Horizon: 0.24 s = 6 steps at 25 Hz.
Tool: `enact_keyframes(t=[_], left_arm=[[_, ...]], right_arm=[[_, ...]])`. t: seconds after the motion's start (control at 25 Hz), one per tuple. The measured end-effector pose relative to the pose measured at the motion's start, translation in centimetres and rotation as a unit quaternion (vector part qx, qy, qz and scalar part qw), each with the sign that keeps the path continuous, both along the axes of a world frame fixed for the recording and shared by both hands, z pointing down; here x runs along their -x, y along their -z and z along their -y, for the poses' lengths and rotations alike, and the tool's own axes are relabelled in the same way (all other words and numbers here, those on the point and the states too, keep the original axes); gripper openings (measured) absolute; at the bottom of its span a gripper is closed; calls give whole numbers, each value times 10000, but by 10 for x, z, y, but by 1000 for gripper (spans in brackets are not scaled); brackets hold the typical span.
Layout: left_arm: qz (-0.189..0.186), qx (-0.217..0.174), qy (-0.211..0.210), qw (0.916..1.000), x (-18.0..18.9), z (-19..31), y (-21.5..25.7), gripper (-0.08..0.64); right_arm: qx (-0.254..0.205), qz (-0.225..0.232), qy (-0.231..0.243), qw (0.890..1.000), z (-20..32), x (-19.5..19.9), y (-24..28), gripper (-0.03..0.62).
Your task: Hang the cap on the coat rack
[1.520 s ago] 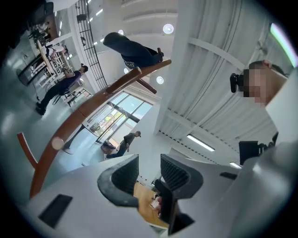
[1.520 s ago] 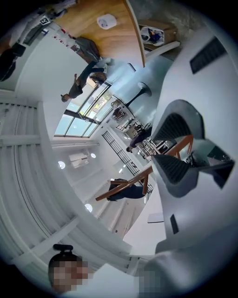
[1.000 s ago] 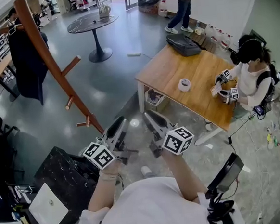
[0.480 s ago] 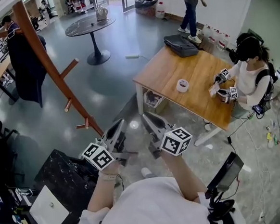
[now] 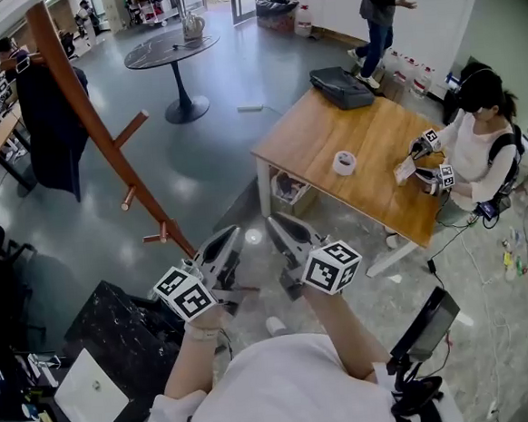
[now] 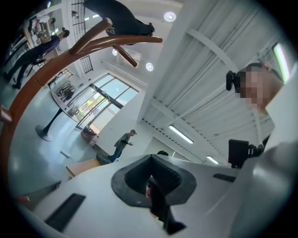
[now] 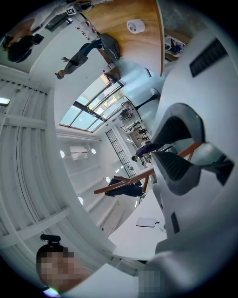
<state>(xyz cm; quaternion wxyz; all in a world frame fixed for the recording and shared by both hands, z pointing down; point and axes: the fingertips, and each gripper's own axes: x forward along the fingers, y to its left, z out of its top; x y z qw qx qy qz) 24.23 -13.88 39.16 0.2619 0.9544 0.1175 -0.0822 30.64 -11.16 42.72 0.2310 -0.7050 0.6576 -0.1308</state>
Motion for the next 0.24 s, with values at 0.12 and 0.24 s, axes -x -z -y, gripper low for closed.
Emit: enact_keyframes(t=[0.12,0.24], left_arm=[[-161,407,-110,9990,2,3,1,8],[-250,542,-114,9982,3,4,0,9]], right_arm=[[-10,6,2,10000,0,1,1,69],[-2,13,-4,10000,-1,2,0,69]])
